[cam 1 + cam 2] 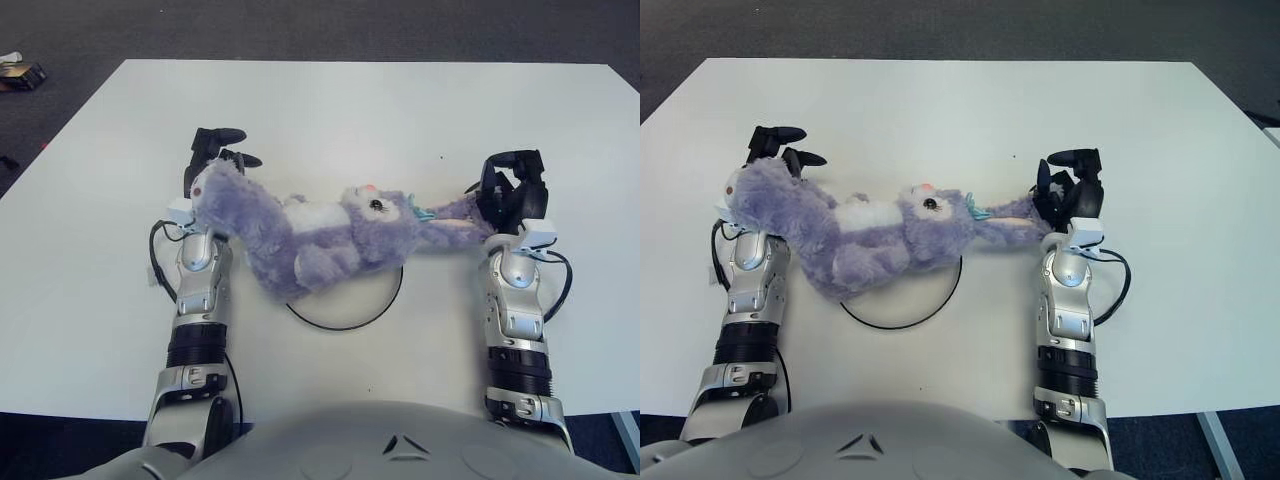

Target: Put the doll into the plate.

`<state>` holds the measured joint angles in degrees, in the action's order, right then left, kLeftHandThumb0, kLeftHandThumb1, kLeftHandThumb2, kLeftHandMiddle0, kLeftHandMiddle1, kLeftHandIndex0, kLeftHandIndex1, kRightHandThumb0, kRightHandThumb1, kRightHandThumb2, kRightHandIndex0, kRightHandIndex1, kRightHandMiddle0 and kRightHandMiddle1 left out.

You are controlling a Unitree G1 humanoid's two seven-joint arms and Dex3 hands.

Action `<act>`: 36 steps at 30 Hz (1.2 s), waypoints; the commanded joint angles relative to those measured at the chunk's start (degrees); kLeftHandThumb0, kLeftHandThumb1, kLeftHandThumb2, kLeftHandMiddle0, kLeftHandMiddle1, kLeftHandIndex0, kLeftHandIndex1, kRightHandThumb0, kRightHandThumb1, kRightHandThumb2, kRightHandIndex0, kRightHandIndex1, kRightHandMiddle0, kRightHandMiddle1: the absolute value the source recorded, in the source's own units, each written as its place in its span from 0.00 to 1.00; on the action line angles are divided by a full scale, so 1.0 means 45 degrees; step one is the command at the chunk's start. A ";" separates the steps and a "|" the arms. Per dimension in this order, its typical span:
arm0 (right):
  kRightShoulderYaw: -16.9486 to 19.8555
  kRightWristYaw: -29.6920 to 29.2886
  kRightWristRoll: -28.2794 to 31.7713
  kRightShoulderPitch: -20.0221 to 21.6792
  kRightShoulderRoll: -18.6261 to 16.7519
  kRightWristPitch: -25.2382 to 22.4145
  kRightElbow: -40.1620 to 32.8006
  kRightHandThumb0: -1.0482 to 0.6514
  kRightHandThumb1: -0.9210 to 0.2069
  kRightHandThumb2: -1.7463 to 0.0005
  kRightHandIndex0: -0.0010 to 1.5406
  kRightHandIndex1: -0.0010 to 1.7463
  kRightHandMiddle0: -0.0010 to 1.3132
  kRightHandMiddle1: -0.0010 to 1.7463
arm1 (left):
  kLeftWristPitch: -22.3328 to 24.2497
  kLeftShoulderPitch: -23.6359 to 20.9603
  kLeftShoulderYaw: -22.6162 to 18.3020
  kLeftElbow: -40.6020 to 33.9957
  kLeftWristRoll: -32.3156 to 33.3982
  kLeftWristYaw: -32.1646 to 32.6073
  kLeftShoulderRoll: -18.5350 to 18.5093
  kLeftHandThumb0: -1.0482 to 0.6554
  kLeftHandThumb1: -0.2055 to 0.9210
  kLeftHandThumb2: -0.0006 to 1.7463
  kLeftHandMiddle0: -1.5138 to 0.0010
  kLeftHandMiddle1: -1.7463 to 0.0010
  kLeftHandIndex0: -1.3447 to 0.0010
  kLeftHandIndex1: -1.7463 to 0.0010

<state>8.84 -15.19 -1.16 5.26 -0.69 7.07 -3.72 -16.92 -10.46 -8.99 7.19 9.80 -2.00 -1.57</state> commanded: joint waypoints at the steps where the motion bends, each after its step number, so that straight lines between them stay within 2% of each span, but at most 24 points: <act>1: -0.0084 -0.0200 -0.0083 -0.0050 -0.0401 -0.0032 0.0381 0.41 0.01 0.71 0.47 1.00 0.17 1.00 | 0.0203 0.0290 0.0086 -0.0059 -0.0183 0.0217 0.0176 0.61 0.90 0.34 0.73 0.06 0.82 0.14; 21: 0.0064 -0.0552 -0.0038 0.0140 -0.0239 -0.0939 0.0148 0.41 0.03 0.69 0.45 1.00 0.18 1.00 | 0.0537 0.0608 0.0425 -0.0704 -0.0769 0.0655 0.0542 0.61 0.89 0.35 0.73 0.05 0.82 0.14; 26: 0.0105 -0.0523 0.0007 0.0144 -0.0203 -0.0985 0.0121 0.41 0.03 0.68 0.45 1.00 0.18 1.00 | 0.0639 0.0590 0.0522 -0.0698 -0.0913 0.0762 0.0600 0.61 0.86 0.39 0.73 0.04 0.82 0.13; 36: 0.0030 -0.0154 0.0224 0.0044 -0.0178 -0.0958 0.0197 0.41 0.01 0.71 0.45 1.00 0.17 1.00 | 0.1105 0.0515 0.0620 -0.0447 -0.0384 0.0167 0.0525 0.61 0.84 0.41 0.72 0.03 0.82 0.12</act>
<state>9.24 -16.80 -0.96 5.82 -0.69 2.91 -3.15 -13.11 -8.99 -6.67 4.12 7.06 0.08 0.64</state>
